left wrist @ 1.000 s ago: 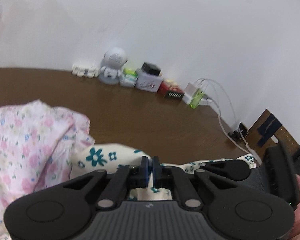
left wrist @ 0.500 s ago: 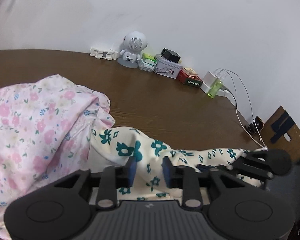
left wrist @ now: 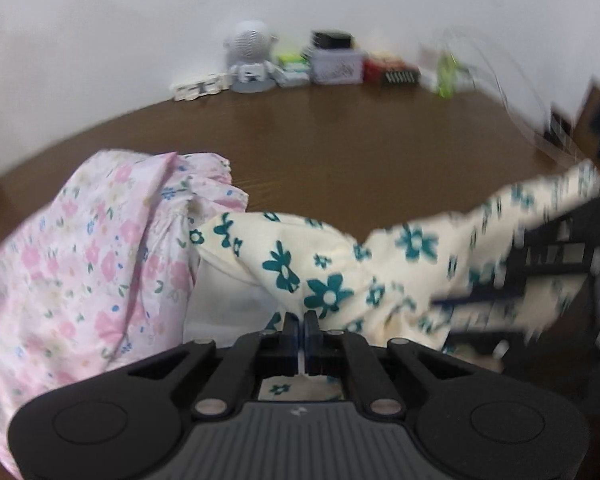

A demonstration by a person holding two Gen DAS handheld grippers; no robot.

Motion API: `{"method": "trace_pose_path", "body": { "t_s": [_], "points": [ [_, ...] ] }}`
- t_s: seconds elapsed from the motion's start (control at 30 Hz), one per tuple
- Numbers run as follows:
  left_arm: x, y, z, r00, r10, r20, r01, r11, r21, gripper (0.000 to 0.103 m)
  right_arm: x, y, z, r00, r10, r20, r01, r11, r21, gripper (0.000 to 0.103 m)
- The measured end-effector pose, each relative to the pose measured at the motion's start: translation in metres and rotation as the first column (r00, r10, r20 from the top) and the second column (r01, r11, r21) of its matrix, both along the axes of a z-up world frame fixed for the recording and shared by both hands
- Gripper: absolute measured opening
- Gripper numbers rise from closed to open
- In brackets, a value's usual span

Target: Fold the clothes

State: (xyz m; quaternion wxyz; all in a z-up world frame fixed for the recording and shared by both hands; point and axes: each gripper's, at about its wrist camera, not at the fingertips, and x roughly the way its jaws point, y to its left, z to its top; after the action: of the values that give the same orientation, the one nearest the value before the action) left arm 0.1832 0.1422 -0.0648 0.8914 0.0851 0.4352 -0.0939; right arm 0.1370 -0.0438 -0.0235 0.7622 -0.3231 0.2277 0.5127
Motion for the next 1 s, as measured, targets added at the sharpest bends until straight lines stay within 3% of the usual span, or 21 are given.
{"method": "trace_pose_path", "body": {
  "t_s": [0.07, 0.13, 0.2, 0.33, 0.47, 0.53, 0.63, 0.77, 0.87, 1.0],
  "points": [
    [-0.004, -0.005, -0.001, 1.000, -0.024, 0.001, 0.024, 0.998, 0.060, 0.009, 0.006, -0.008, 0.007, 0.997, -0.004, -0.074, 0.008, 0.999, 0.048, 0.026],
    [-0.012, -0.004, 0.008, 0.999, -0.018, 0.038, 0.015, 0.998, 0.064, 0.015, 0.010, -0.025, 0.016, 0.988, -0.010, -0.152, 0.028, 0.993, 0.117, 0.037],
    [-0.019, -0.004, 0.020, 0.995, -0.016, 0.102, 0.011, 0.999, 0.048, 0.022, 0.013, -0.044, 0.026, 0.976, -0.023, -0.216, 0.063, 0.982, 0.180, 0.039],
    [-0.031, -0.015, 0.043, 0.973, -0.043, 0.226, 0.041, 0.999, 0.013, 0.023, 0.027, -0.090, 0.033, 0.957, -0.184, -0.225, 0.233, 0.948, 0.217, 0.040],
    [-0.028, -0.049, 0.029, 0.971, -0.158, 0.177, 0.151, 0.987, 0.050, 0.023, 0.048, -0.129, 0.028, 0.895, -0.354, -0.272, 0.418, 0.878, 0.231, 0.040],
    [-0.027, -0.056, 0.013, 0.978, -0.160, 0.134, 0.150, 0.985, 0.085, 0.023, 0.055, -0.144, 0.022, 0.868, -0.401, -0.292, 0.470, 0.852, 0.229, 0.040],
    [-0.030, -0.050, -0.007, 0.989, -0.114, 0.090, 0.109, 0.992, 0.060, 0.025, 0.061, -0.159, 0.006, 0.839, -0.443, -0.316, 0.514, 0.836, 0.193, 0.039],
    [-0.041, -0.048, -0.015, 0.989, -0.073, 0.127, 0.070, 0.997, 0.029, 0.026, 0.063, -0.169, -0.015, 0.823, -0.448, -0.350, 0.530, 0.827, 0.186, 0.039],
    [-0.037, -0.038, 0.003, 0.990, -0.045, 0.133, 0.049, 0.998, -0.029, 0.029, 0.061, -0.168, -0.016, 0.826, -0.452, -0.338, 0.532, 0.823, 0.198, 0.040],
    [-0.023, -0.009, 0.039, 0.982, 0.081, 0.172, -0.063, 0.993, -0.103, 0.046, 0.058, -0.168, -0.018, 0.830, -0.452, -0.326, 0.530, 0.822, 0.209, 0.040]
  ]
}}
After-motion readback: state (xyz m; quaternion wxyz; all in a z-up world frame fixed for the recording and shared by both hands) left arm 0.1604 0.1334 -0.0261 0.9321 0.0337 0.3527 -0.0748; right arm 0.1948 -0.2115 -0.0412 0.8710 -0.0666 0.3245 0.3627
